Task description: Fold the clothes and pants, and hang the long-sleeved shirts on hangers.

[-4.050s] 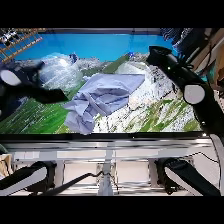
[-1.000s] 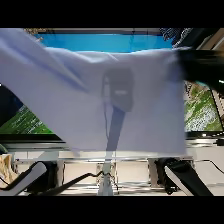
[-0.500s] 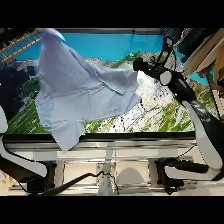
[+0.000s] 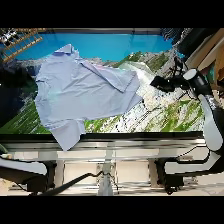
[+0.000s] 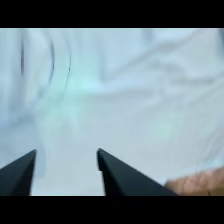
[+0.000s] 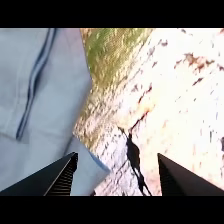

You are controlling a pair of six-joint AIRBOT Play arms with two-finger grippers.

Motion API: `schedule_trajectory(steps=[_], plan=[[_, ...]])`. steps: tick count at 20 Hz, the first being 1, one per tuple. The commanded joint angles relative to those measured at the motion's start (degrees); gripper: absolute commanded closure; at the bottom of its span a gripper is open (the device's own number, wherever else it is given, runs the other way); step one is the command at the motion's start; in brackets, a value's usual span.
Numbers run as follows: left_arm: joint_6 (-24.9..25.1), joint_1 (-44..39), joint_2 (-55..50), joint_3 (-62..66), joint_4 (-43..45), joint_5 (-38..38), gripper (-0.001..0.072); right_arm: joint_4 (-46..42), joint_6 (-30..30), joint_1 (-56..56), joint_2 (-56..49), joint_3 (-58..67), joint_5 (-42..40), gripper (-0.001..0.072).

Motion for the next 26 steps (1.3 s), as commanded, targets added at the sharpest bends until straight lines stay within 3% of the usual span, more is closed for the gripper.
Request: schedule_trajectory(steps=[1, 5, 11, 19, 22, 24, 25, 26], plan=[[-1.99, 0.26, 14.95, -25.73, 2.89, 0.39, 0.0106, 6.12, -6.69, -4.74, -1.38, -4.09, 10.1, 0.0147], [-2.08, 0.33, 25.55, -43.87, 2.75, 4.68, 0.0089, 10.8, -10.82, -4.63, -5.27, -4.37, 13.42, 0.0146], [-2.05, 0.04, 26.16, -48.92, 2.78, 4.9, 0.009, 16.17, -13.94, -2.21, -9.7, -4.37, 11.58, 0.0148], [-2.1, 0.07, 26.16, -55.21, 1.46, 12.02, 0.0094, 15.96, -13.44, 1.16, -10.78, -4.37, 4.92, 0.015], [-3.13, 0.04, 26.16, -56.7, 1.14, 17.4, 0.0254, 16.13, -13.18, 1.16, -10.78, -4.37, 4.42, 0.0218], [-3.1, 0.04, 26.14, -57.31, 0.81, 19.39, 0.0255, 16.11, -12.44, 1.16, -10.78, -4.37, 4.26, 0.0242], [-3.1, 0.04, 26.14, -57.57, 0.83, 20.33, 0.0282, 16.09, -12.41, 1.16, -10.78, -4.39, 4.48, 0.0298], [-3.06, 0.04, 25.99, -57.64, 0.83, 20.74, 0.0399, 16.06, -12.39, 1.16, -10.78, -4.39, 4.76, 0.031]])
